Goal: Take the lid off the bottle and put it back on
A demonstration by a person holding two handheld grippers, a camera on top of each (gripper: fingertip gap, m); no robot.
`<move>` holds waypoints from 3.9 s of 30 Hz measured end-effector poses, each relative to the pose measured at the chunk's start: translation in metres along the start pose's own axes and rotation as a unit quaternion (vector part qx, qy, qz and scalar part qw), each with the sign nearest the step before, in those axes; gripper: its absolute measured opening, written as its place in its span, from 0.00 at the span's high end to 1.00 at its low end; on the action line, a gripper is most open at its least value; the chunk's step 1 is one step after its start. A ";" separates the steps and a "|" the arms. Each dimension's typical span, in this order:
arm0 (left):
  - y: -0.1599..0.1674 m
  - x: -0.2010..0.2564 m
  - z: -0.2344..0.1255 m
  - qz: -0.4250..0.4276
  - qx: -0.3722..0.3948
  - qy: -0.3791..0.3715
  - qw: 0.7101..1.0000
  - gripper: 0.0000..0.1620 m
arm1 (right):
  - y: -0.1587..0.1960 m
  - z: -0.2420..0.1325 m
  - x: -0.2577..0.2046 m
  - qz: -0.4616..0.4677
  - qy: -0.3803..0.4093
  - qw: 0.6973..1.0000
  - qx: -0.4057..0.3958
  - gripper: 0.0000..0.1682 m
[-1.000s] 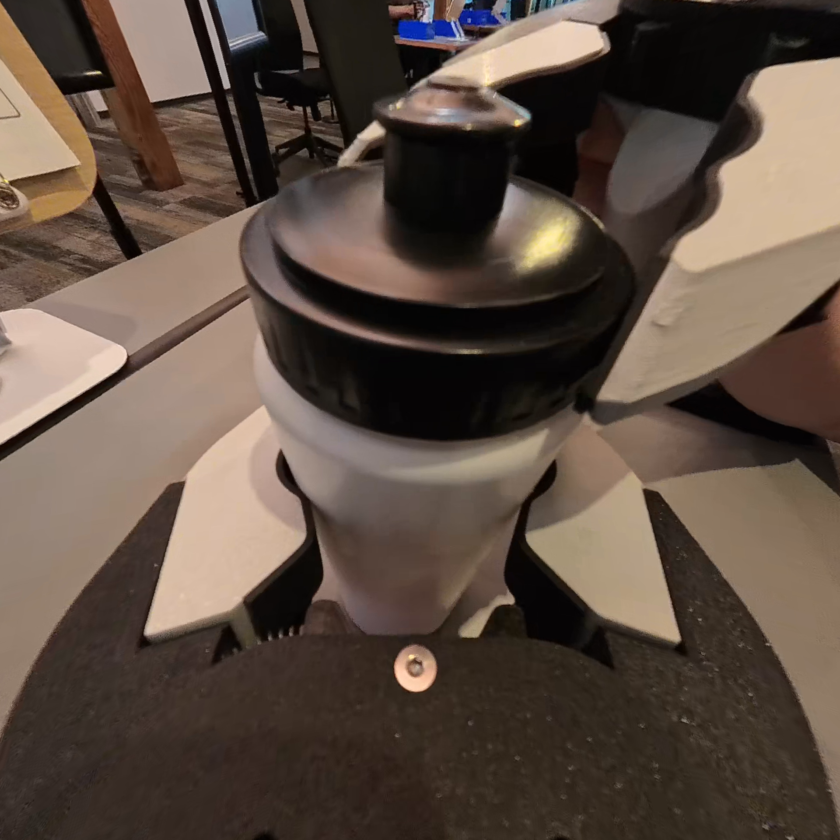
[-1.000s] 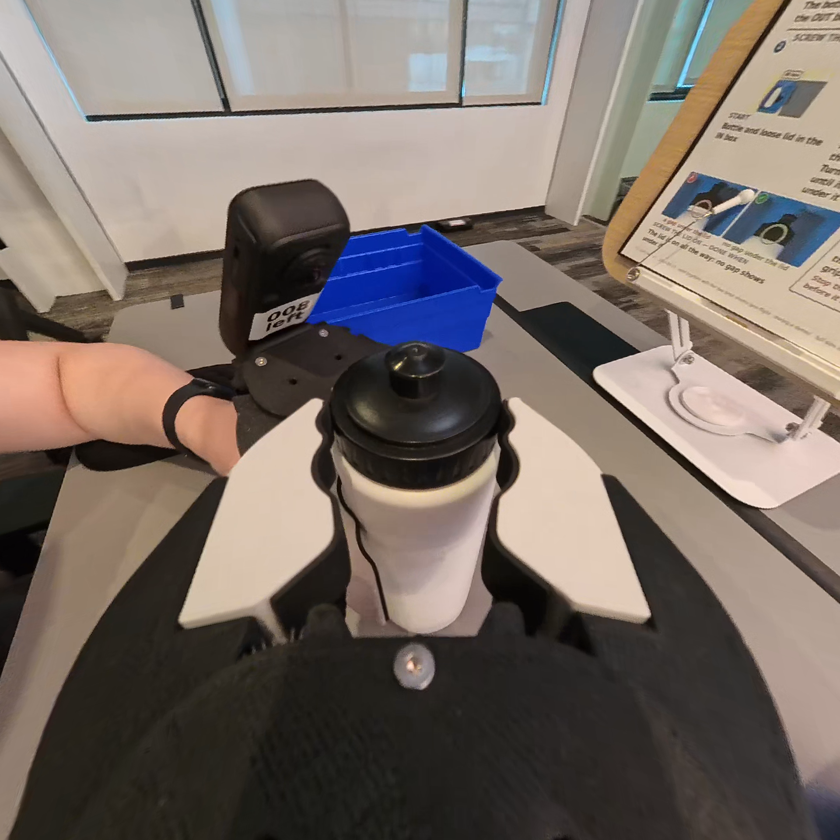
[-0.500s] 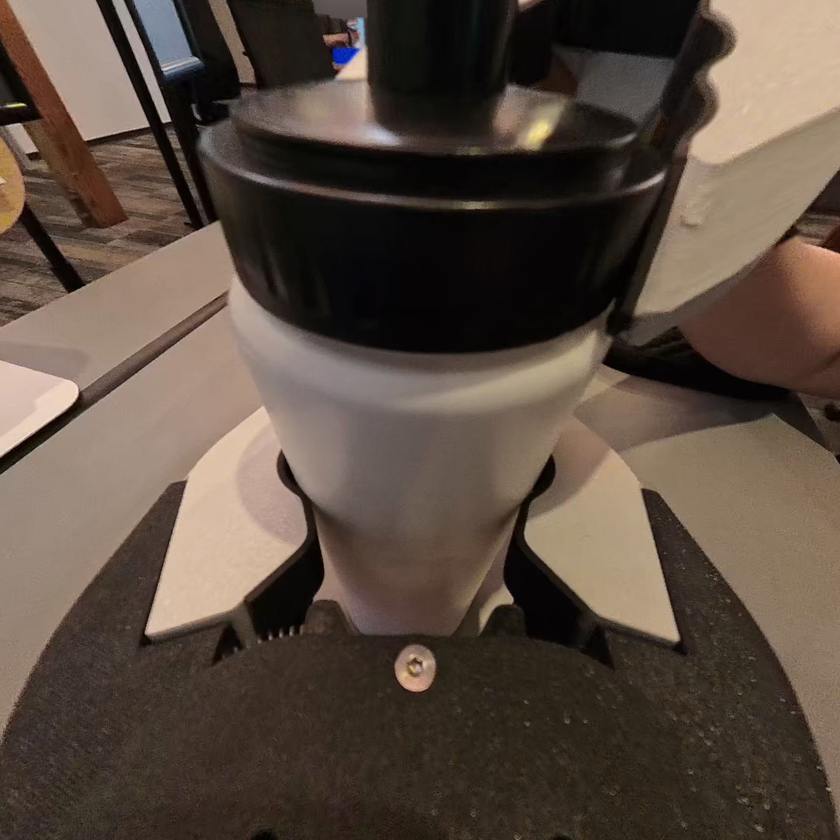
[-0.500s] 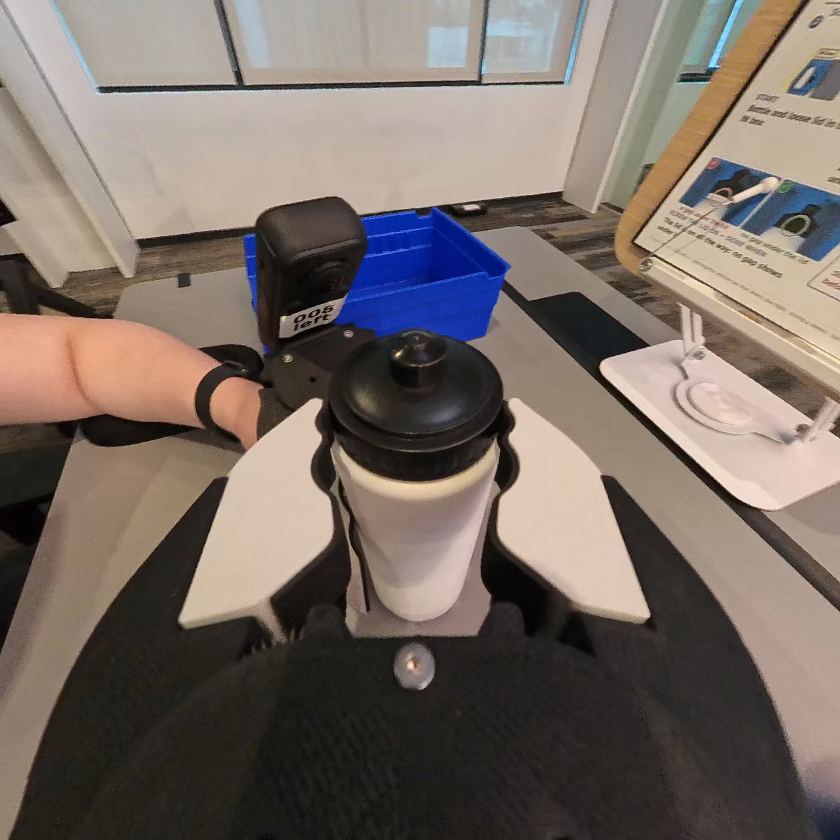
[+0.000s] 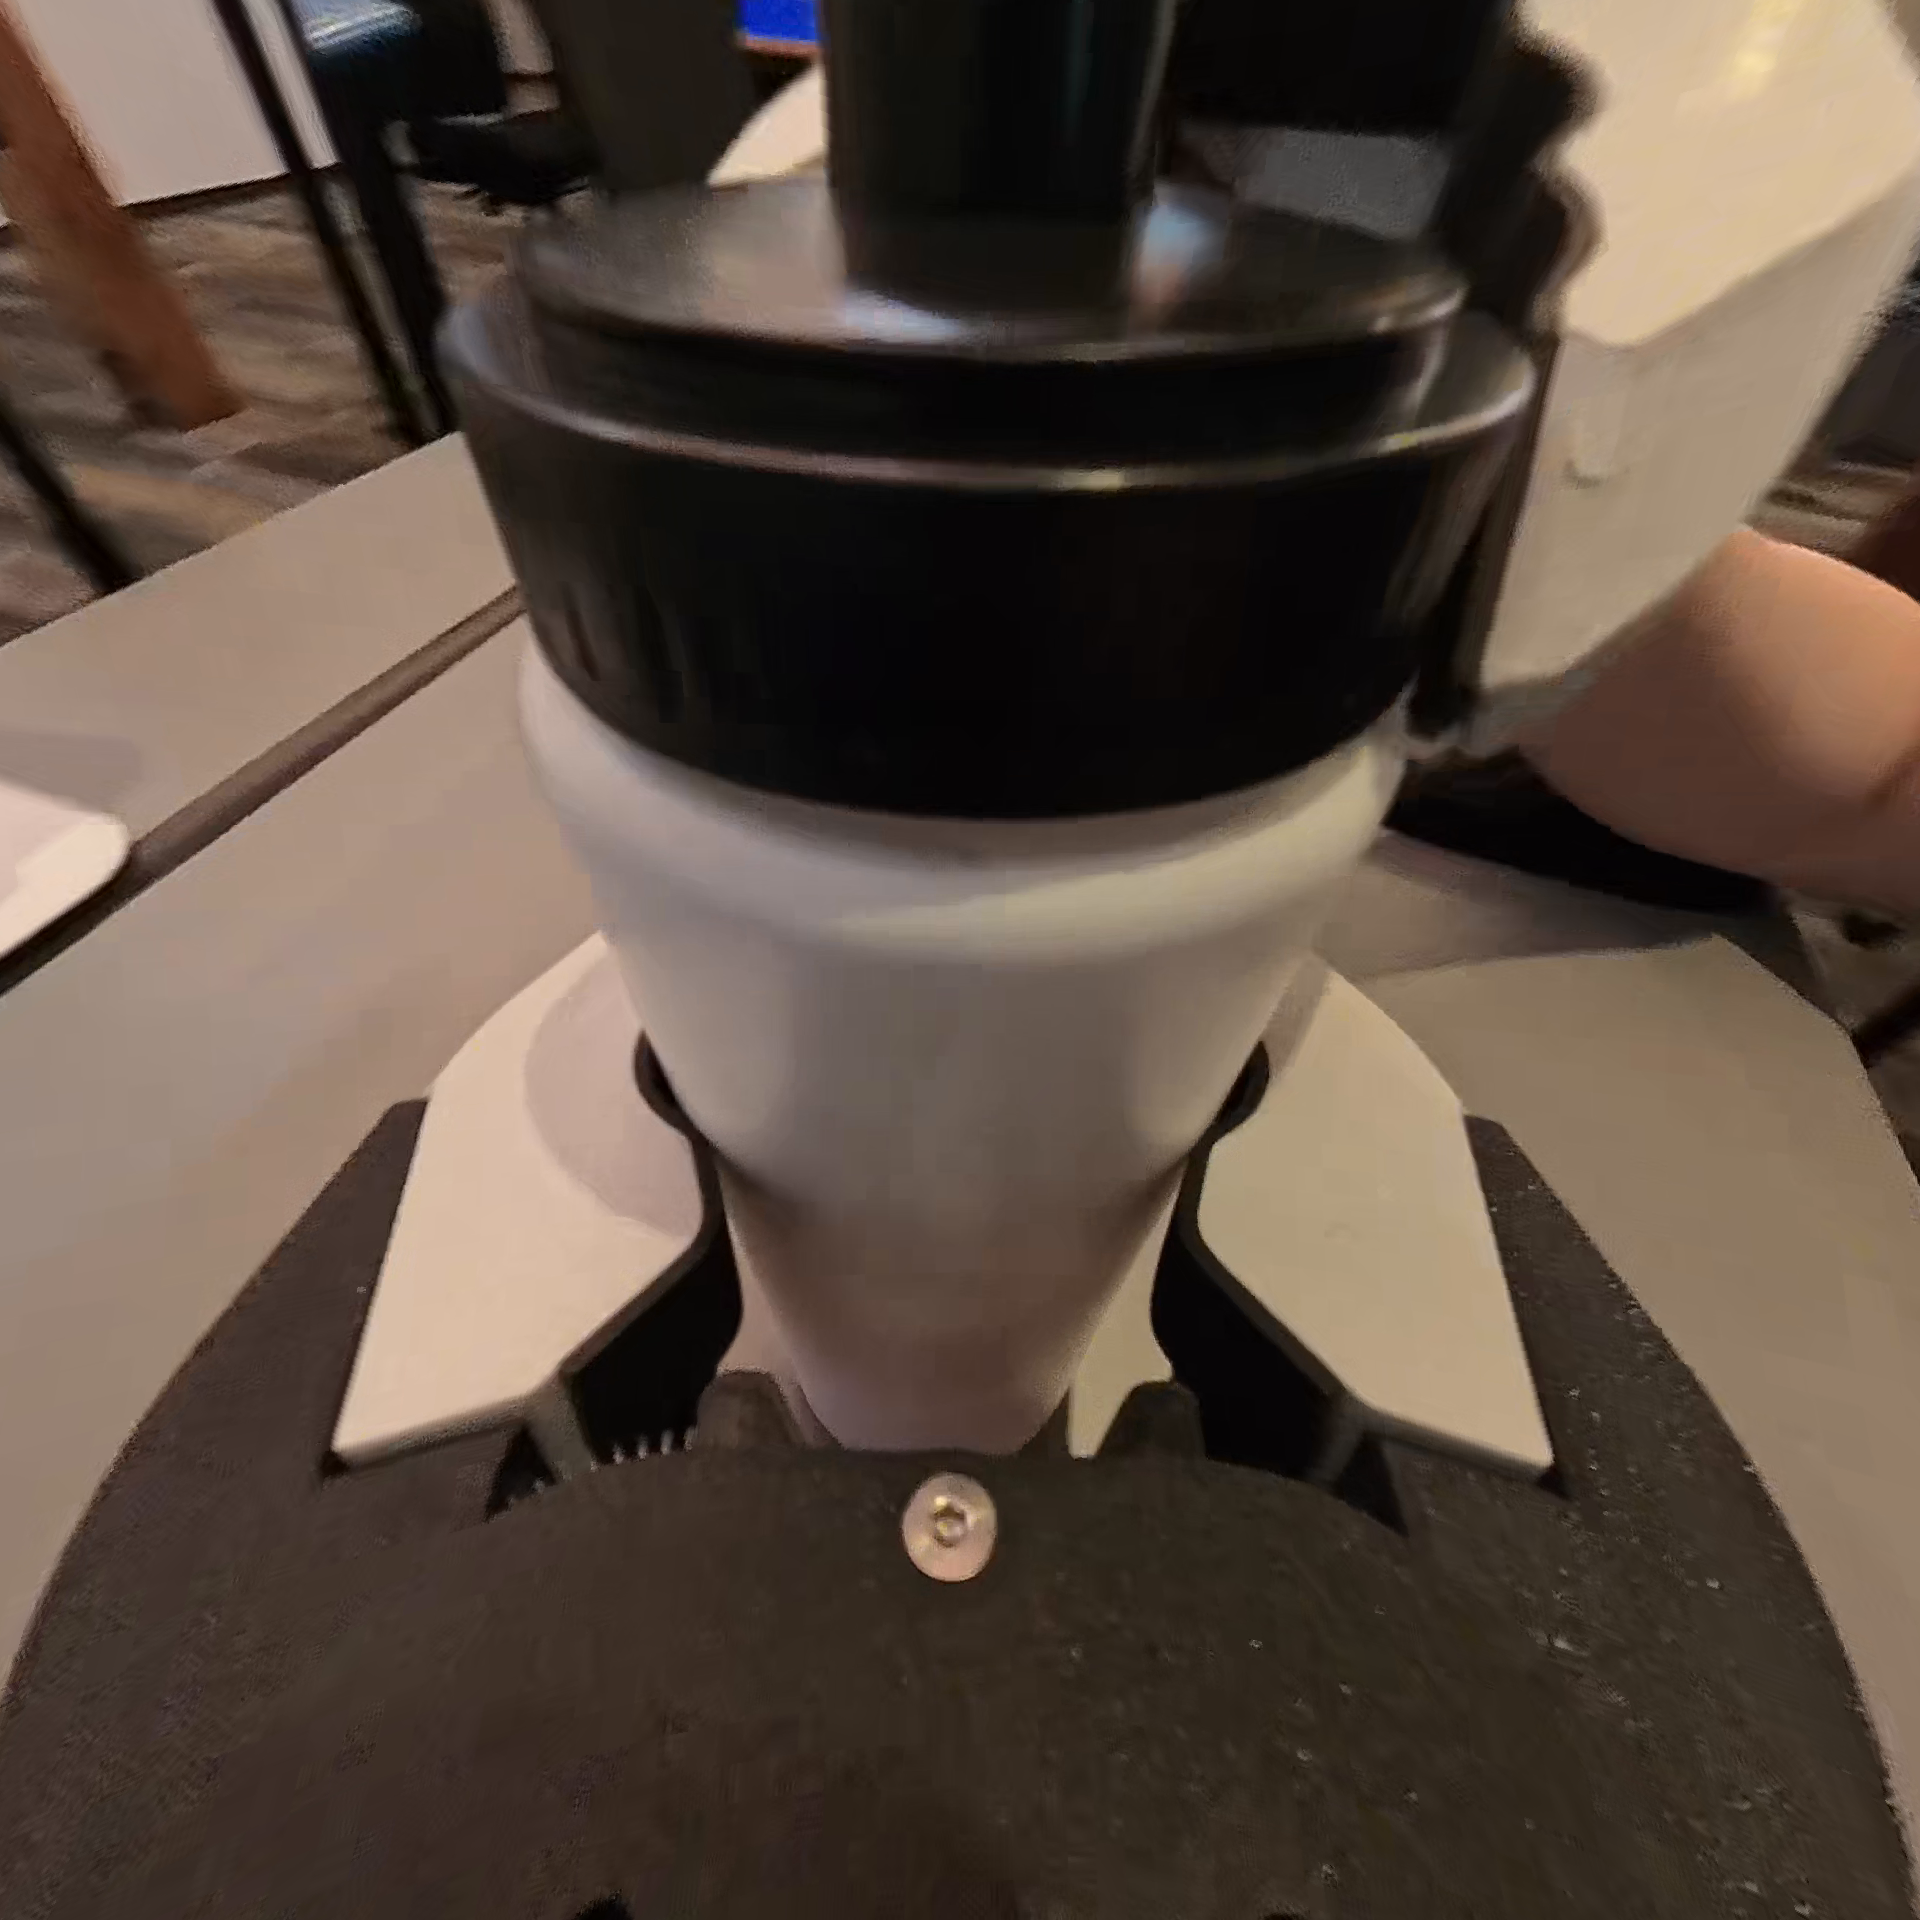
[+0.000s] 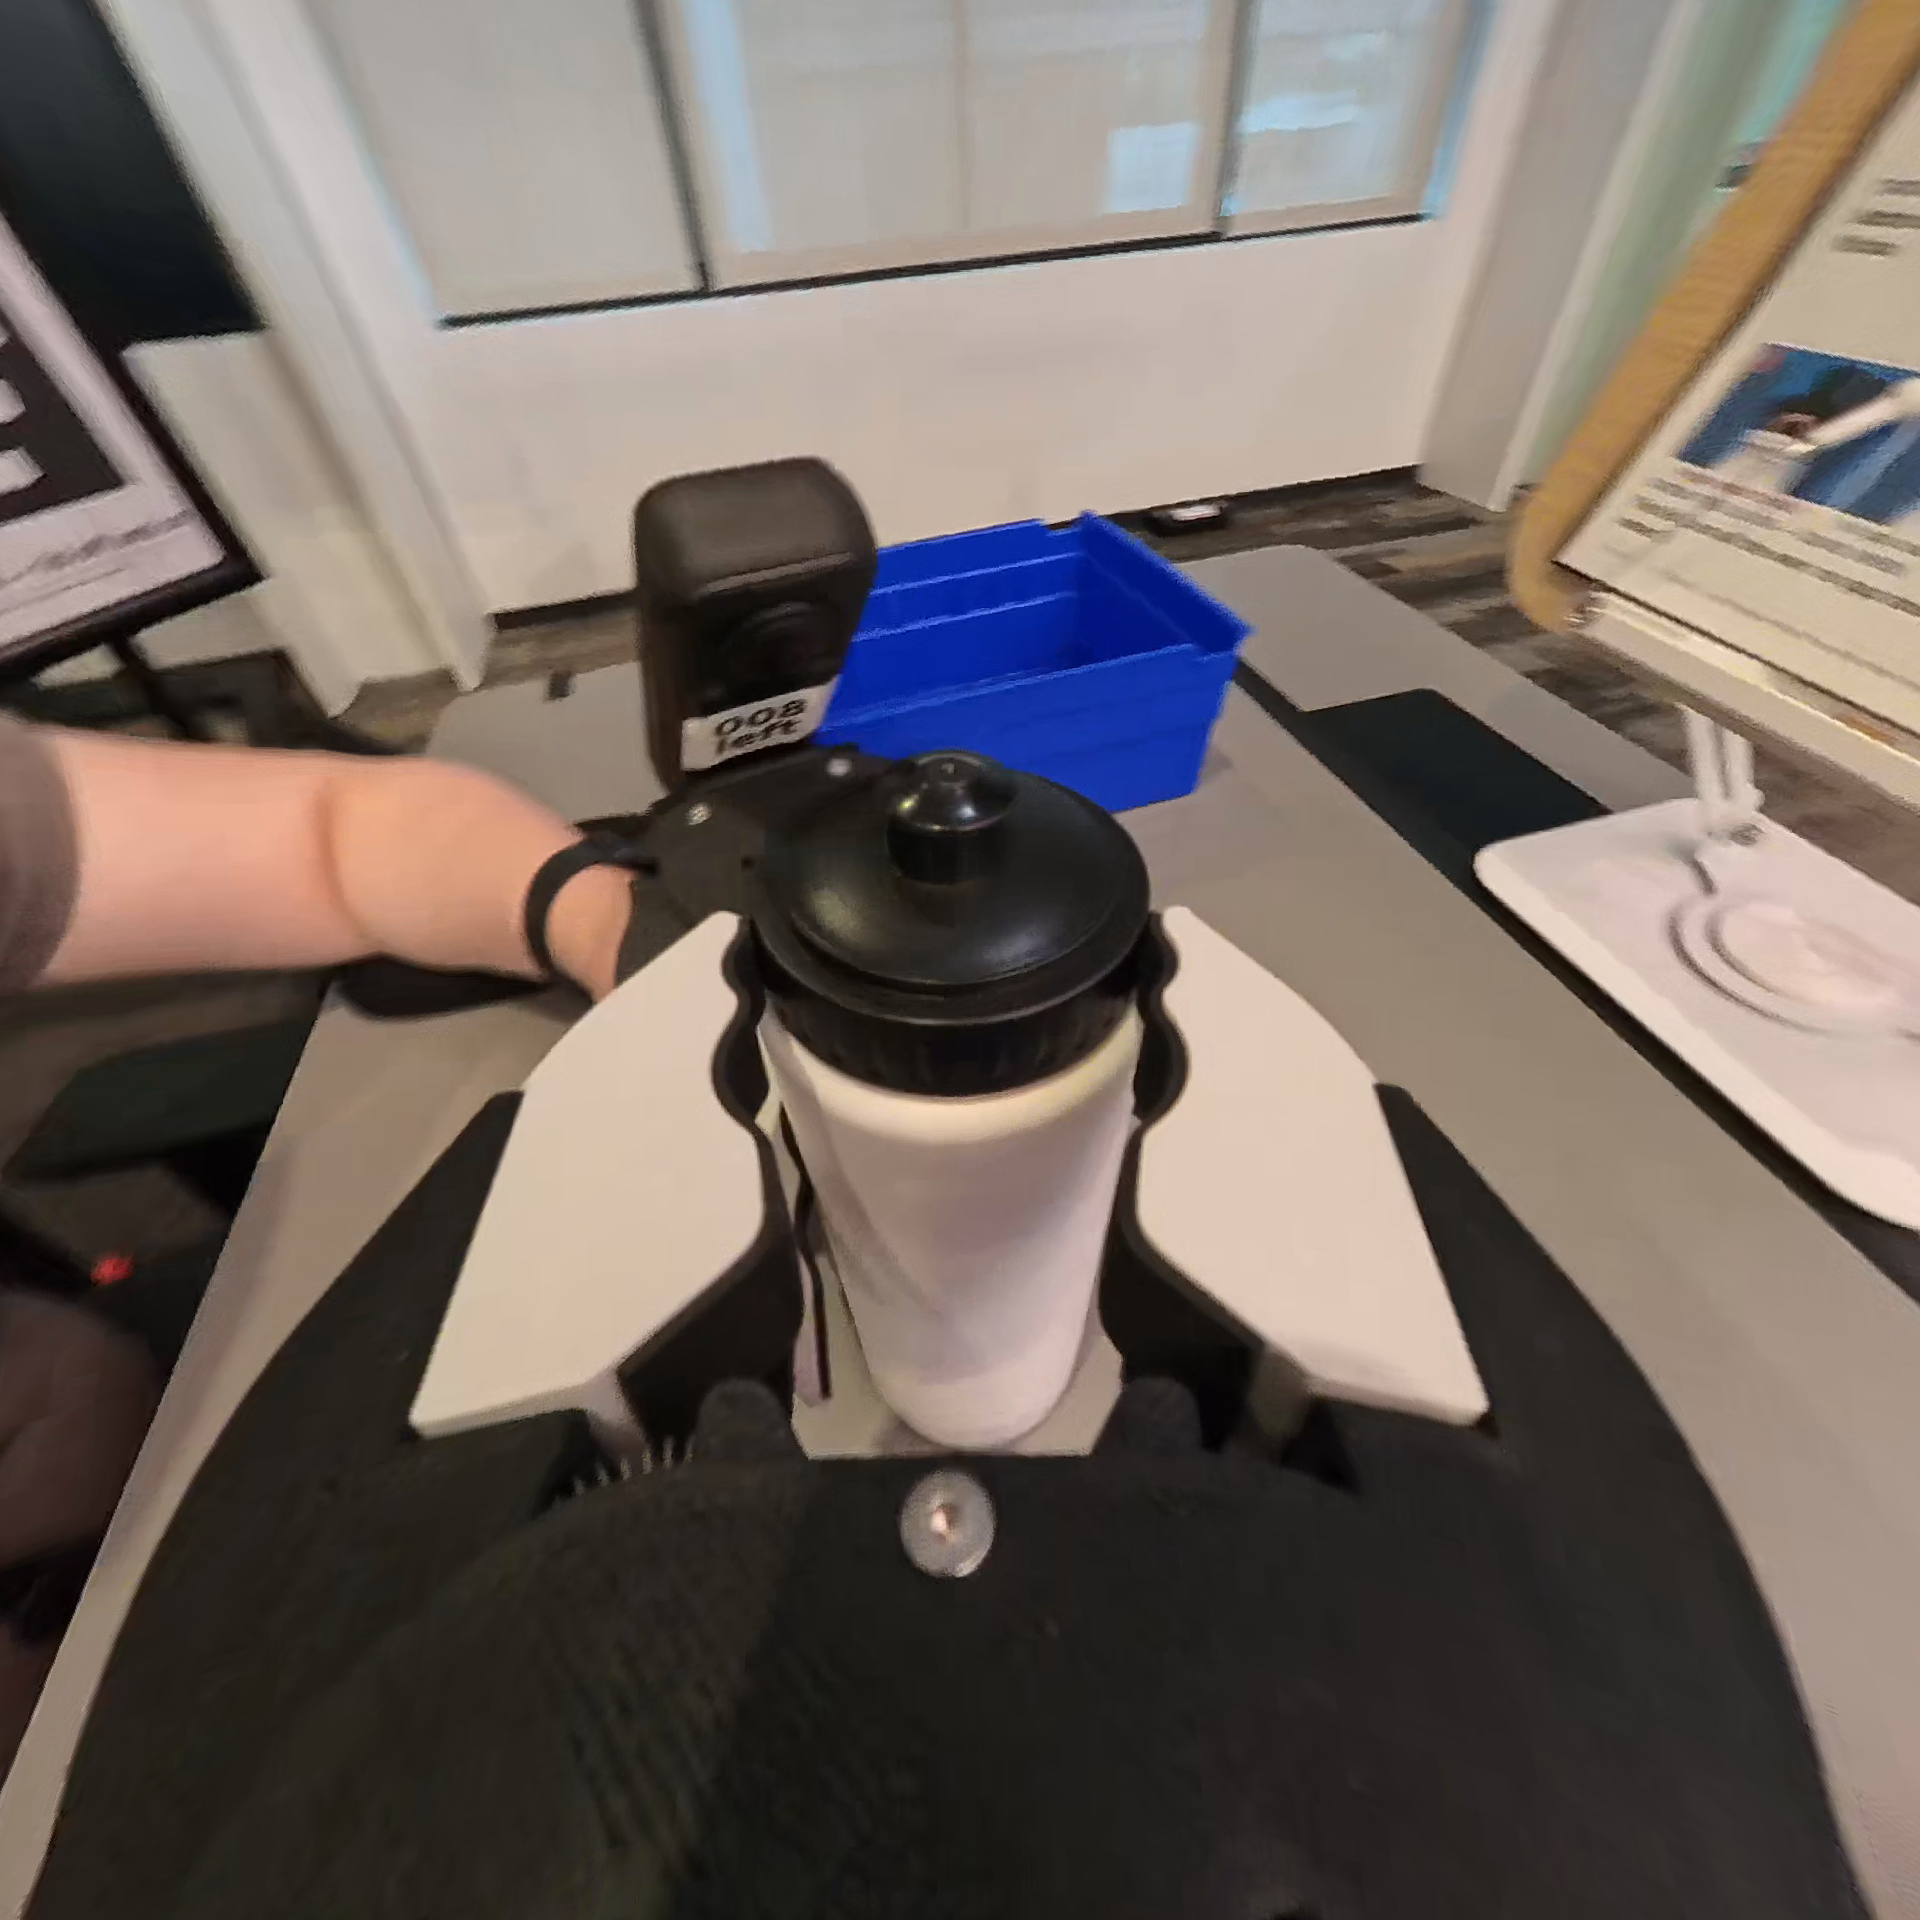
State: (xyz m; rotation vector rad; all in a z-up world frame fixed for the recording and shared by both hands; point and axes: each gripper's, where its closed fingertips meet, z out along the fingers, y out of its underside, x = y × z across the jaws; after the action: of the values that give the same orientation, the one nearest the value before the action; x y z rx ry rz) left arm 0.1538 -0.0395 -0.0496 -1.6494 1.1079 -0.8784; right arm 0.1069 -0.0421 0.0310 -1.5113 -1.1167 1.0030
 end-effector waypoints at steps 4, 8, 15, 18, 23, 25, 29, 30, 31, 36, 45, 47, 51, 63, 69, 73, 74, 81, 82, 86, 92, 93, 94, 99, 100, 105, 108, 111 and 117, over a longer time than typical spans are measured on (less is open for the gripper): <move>0.003 -0.013 -0.004 -0.007 -0.020 -0.061 0.998 0.38 | -0.001 0.004 0.004 -0.003 0.049 0.999 0.003 0.58; 0.002 -0.008 -0.003 -0.012 -0.025 -0.039 0.999 0.38 | 0.000 0.001 0.004 0.010 0.014 1.000 0.004 0.57; 0.002 0.020 -0.004 -0.163 -0.051 0.102 0.980 0.38 | -0.012 -0.017 0.024 0.157 -0.045 0.984 0.076 0.56; 0.005 0.026 -0.004 -0.239 -0.052 0.162 0.956 0.38 | -0.009 -0.018 0.031 0.174 -0.041 0.981 0.072 0.56; 0.007 0.022 -0.003 -0.267 -0.046 0.183 0.945 0.38 | 0.003 -0.011 0.032 0.174 -0.022 0.984 0.039 0.56; 0.005 0.020 -0.003 -0.250 -0.042 0.170 0.952 0.38 | 0.007 -0.008 0.033 0.170 -0.014 0.985 0.029 0.56; -0.001 0.012 -0.004 -0.171 -0.023 0.117 0.978 0.38 | 0.003 -0.005 0.023 0.151 -0.020 0.988 0.029 0.55; -0.002 0.008 -0.004 -0.136 -0.017 0.091 0.986 0.38 | 0.000 -0.005 0.020 0.134 -0.015 0.990 0.032 0.55; -0.002 0.003 -0.004 -0.093 -0.014 0.060 0.994 0.38 | -0.003 -0.006 0.018 0.112 -0.010 0.993 0.035 0.54; -0.001 -0.007 -0.003 0.047 -0.005 -0.020 0.999 0.38 | -0.011 -0.006 -0.004 -0.012 -0.007 1.000 0.017 0.53; -0.005 0.022 -0.002 0.030 0.031 0.096 0.995 0.31 | -0.007 -0.010 -0.018 -0.043 -0.053 0.998 -0.015 0.59; -0.007 0.023 -0.003 0.028 0.038 0.102 0.994 0.33 | -0.007 -0.010 -0.018 -0.042 -0.054 0.998 -0.016 0.59; -0.006 0.022 -0.003 0.031 0.029 0.090 0.995 0.37 | -0.005 -0.009 -0.018 -0.051 -0.047 0.997 -0.021 0.58; -0.004 -0.005 -0.002 -0.001 0.002 -0.041 0.999 0.38 | -0.007 -0.001 -0.002 -0.029 0.059 0.998 -0.009 0.58; -0.002 -0.014 -0.005 -0.010 -0.008 -0.094 0.995 0.38 | -0.009 0.002 0.001 -0.022 0.115 0.993 0.006 0.58; -0.003 0.001 0.000 0.012 -0.010 -0.021 1.000 0.38 | -0.006 -0.002 -0.007 -0.047 0.027 0.998 -0.020 0.56; -0.003 0.007 0.001 0.018 -0.011 0.000 1.000 0.38 | -0.004 -0.005 -0.011 -0.049 -0.005 0.998 -0.026 0.55; -0.002 0.017 0.002 0.032 -0.012 0.030 0.999 0.38 | -0.003 -0.007 -0.017 -0.059 -0.046 0.997 -0.012 0.56; -0.002 0.014 0.002 0.029 -0.013 0.017 0.999 0.38 | -0.003 -0.006 -0.014 -0.054 -0.034 0.998 -0.011 0.56; -0.002 -0.001 -0.001 0.007 -0.019 -0.043 0.999 0.38 | -0.006 0.001 -0.005 -0.028 0.031 0.999 0.004 0.56; -0.001 -0.007 -0.004 -0.005 -0.023 -0.084 0.996 0.38 | -0.007 0.004 -0.004 -0.028 0.083 0.996 0.008 0.56; -0.001 -0.007 -0.004 -0.006 -0.024 -0.086 0.996 0.38 | -0.007 0.004 -0.004 -0.030 0.083 0.996 0.009 0.56; -0.001 -0.007 -0.004 -0.004 -0.024 -0.084 0.996 0.38 | -0.007 0.004 -0.004 -0.035 0.083 0.996 0.006 0.56; -0.007 -0.003 -0.002 0.055 0.033 -0.031 0.997 0.38 | -0.005 0.000 -0.002 -0.020 0.033 0.999 -0.001 0.56; -0.012 0.000 -0.003 0.056 0.059 -0.013 0.997 0.35 | -0.005 -0.001 -0.005 -0.017 0.008 1.000 0.004 0.56; -0.017 0.021 -0.006 0.057 0.080 0.068 0.993 0.36 | -0.003 -0.002 -0.021 -0.009 -0.095 0.995 0.022 0.56; -0.015 0.024 -0.006 0.055 0.073 0.082 0.993 0.37 | -0.005 -0.003 -0.021 -0.016 -0.090 0.995 0.029 0.55; -0.014 0.022 -0.005 0.049 0.063 0.071 0.994 0.37 | -0.006 -0.001 -0.021 -0.028 -0.070 0.997 0.028 0.56; -0.012 0.018 -0.004 0.043 0.044 0.041 0.997 0.38 | -0.005 -0.001 -0.020 -0.034 -0.055 0.998 0.021 0.56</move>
State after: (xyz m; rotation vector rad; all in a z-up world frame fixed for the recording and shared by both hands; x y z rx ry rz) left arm 0.1593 -0.0557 -0.0356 -1.4943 1.1695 -0.9328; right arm 0.1024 -0.0608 0.0377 -1.3892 -1.2095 1.0661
